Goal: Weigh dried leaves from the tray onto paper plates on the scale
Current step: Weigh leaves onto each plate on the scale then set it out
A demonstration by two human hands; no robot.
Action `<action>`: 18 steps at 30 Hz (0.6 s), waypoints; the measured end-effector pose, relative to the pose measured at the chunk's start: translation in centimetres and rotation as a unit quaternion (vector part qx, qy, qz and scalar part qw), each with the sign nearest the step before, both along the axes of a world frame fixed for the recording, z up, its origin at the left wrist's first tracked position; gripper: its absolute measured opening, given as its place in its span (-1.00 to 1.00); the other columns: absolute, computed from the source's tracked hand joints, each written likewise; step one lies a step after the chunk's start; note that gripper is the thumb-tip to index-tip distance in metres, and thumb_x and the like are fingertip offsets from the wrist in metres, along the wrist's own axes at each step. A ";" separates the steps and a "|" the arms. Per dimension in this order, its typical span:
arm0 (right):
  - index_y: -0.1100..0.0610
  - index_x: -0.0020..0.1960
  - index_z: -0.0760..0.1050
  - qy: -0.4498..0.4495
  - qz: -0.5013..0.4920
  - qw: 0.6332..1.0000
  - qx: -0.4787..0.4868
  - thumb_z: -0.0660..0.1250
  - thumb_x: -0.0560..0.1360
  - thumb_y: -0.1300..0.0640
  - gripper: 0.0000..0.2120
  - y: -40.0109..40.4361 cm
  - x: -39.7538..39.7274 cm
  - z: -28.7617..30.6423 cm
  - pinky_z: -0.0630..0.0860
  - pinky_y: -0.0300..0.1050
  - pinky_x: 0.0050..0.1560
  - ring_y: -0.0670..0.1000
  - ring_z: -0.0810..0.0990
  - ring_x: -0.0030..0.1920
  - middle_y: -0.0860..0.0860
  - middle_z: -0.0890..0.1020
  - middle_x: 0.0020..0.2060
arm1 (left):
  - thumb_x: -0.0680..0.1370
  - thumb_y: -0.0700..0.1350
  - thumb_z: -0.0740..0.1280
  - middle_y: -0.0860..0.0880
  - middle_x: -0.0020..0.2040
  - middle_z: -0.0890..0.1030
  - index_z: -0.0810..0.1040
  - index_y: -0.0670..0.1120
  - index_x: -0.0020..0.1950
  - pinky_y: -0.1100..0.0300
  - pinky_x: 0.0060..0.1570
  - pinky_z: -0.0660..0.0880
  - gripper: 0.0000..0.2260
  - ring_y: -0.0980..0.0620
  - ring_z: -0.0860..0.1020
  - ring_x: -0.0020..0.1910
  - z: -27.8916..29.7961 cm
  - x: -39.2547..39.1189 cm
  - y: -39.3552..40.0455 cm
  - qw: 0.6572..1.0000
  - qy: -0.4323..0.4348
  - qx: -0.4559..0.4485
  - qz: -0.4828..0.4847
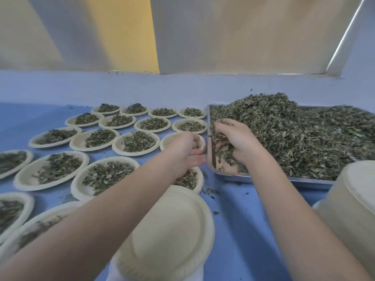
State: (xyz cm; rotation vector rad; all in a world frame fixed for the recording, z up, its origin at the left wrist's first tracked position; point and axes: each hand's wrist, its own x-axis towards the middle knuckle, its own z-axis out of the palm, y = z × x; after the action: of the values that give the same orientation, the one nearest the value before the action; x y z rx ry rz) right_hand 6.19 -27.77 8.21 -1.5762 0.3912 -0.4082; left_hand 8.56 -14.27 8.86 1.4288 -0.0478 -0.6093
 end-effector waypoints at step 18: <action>-0.65 0.24 -0.18 0.059 0.323 0.799 -0.504 0.02 0.19 -0.61 -0.32 11.0 -10.1 -3.8 -0.14 0.22 0.49 -0.03 -0.28 0.52 -0.17 -0.18 0.54 | 0.52 -0.30 0.30 -0.02 0.01 0.60 0.50 -0.10 0.13 0.26 -0.17 0.50 -0.79 0.09 0.56 -0.04 -7.1 -6.2 15.6 0.928 -0.288 -0.032 0.236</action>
State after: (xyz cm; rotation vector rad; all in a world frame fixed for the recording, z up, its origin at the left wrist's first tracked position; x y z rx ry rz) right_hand -3.91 -16.74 4.44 -2.6482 -0.3827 0.0701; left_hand 2.41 1.37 1.74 1.4463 -0.1789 0.2184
